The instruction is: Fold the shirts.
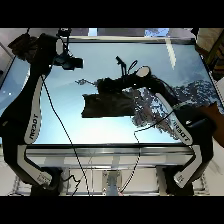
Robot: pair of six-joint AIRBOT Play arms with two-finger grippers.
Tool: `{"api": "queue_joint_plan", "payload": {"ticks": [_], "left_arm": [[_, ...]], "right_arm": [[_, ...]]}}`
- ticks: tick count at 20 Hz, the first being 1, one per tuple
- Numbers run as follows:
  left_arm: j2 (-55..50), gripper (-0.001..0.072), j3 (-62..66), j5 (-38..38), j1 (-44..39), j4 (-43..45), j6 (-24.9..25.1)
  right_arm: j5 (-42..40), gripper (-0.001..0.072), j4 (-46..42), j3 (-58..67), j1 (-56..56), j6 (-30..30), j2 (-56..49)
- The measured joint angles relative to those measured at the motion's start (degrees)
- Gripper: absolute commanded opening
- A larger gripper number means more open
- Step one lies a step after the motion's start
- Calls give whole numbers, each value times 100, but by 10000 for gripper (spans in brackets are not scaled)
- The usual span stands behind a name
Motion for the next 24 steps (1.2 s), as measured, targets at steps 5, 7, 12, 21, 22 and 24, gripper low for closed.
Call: {"api": "queue_joint_plan", "payload": {"ticks": [5,7,12,21,22,24], "left_arm": [[17,15,-98,11,22,13,20],[17,15,-111,-48,20,-7,20],[17,15,-120,-166,22,-24,20],[17,15,-122,-118,20,-501,-7],[17,15,-122,-118,20,-533,-17],[20,15,-122,-118,20,-592,-33]], "right_arm": [[-188,435,758,149,118,-581,-240],[-79,435,444,352,-216,-415,-267],[1187,441,-1088,575,-1517,660,-299],[2446,510,-2391,367,-2562,1259,-439],[2459,510,-2358,280,-2579,1215,-501],[2472,510,-2059,74,-2605,1071,-636]]}}
